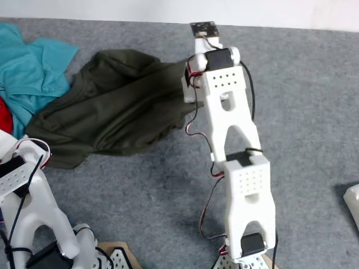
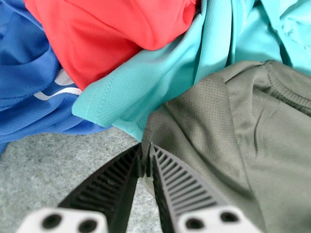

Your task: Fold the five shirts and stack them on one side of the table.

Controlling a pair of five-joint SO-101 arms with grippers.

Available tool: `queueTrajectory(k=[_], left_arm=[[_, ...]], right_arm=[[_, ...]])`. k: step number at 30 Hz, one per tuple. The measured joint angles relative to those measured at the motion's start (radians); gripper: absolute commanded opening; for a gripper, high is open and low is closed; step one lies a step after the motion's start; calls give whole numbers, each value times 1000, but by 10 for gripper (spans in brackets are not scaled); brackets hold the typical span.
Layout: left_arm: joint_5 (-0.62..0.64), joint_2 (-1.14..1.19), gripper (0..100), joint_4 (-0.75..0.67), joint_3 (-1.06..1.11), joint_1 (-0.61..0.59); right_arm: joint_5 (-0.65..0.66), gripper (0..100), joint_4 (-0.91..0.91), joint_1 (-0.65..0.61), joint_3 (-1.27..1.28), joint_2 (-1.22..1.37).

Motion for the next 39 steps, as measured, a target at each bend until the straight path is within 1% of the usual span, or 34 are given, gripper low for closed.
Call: queueTrajectory(k=[6,12,17,24,27,30,34,39], left_arm=[[0,0,6,0,0,0],[0,0,6,0,0,0],[0,0,6,0,0,0],[0,0,6,0,0,0],[0,0,6,0,0,0],[0,0,6,-2,9,0],[0,0,6,-57,44,0],[0,0,6,-75,48,0]], right_arm=[[0,242,-8,-23,249,-104],[-25,242,-103,-97,499,-170],[-29,242,-285,-149,744,-275],[-60,242,-643,-152,1096,-373],[-60,242,-750,-152,1152,-376],[-60,242,-816,-152,1160,-376],[-60,242,-872,-152,1162,-376],[-60,242,-934,-152,1162,-376]])
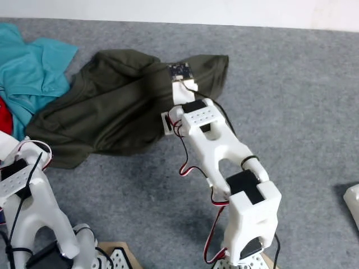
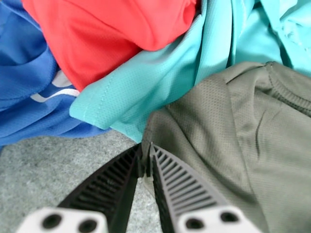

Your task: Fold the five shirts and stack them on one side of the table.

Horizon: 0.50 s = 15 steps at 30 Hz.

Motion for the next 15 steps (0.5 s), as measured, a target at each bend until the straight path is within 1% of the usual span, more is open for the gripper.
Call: queueTrajectory(k=[5,11,13,15], left_arm=[[0,0,6,-3,0,0],[0,0,6,-3,0,0],[0,0,6,-3,2,0],[0,0,6,-3,2,0]], right_arm=[[0,242,-31,0,0,5],[0,241,-44,0,-8,78],[0,210,-44,0,-21,94],[0,135,-44,0,-37,107]])
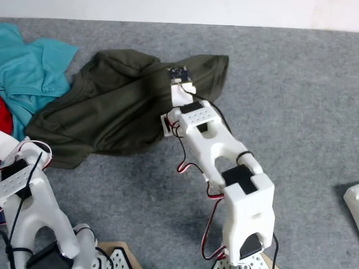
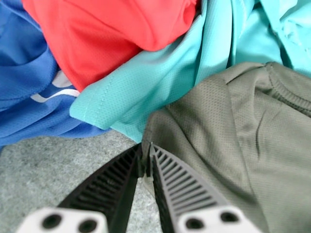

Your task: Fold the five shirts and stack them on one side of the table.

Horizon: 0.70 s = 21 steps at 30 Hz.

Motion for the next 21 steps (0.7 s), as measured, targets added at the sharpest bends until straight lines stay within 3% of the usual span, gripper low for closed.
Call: queueTrajectory(k=[5,16,21], left_arm=[[0,0,6,0,0,0],[0,0,6,0,0,0],[0,0,6,0,0,0]], right_arm=[[0,4,0,8,-28,11],[18,8,2,44,-26,12],[37,8,106,48,-28,-5]])
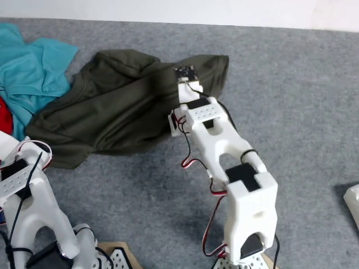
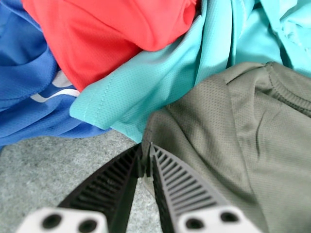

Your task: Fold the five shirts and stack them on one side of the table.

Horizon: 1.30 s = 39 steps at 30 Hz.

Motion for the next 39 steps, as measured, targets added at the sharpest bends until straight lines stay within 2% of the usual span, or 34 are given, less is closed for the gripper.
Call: queueTrajectory(k=[6,17,23,28,30,33,36,39], left_arm=[[0,0,6,26,-38,11],[0,0,6,342,-319,80],[0,0,6,532,-491,80],[3,0,6,603,-589,71],[29,0,6,626,-652,51],[64,0,6,664,-773,37],[97,0,6,700,-904,37],[135,0,6,736,-1037,37]], right_arm=[[0,8,43,0,114,-189],[9,8,46,6,491,-793],[86,8,46,78,710,-1172],[106,8,55,157,859,-1461],[117,8,55,176,867,-1565],[207,8,55,183,865,-1699],[304,8,55,184,819,-1774],[341,8,55,187,717,-1801]])
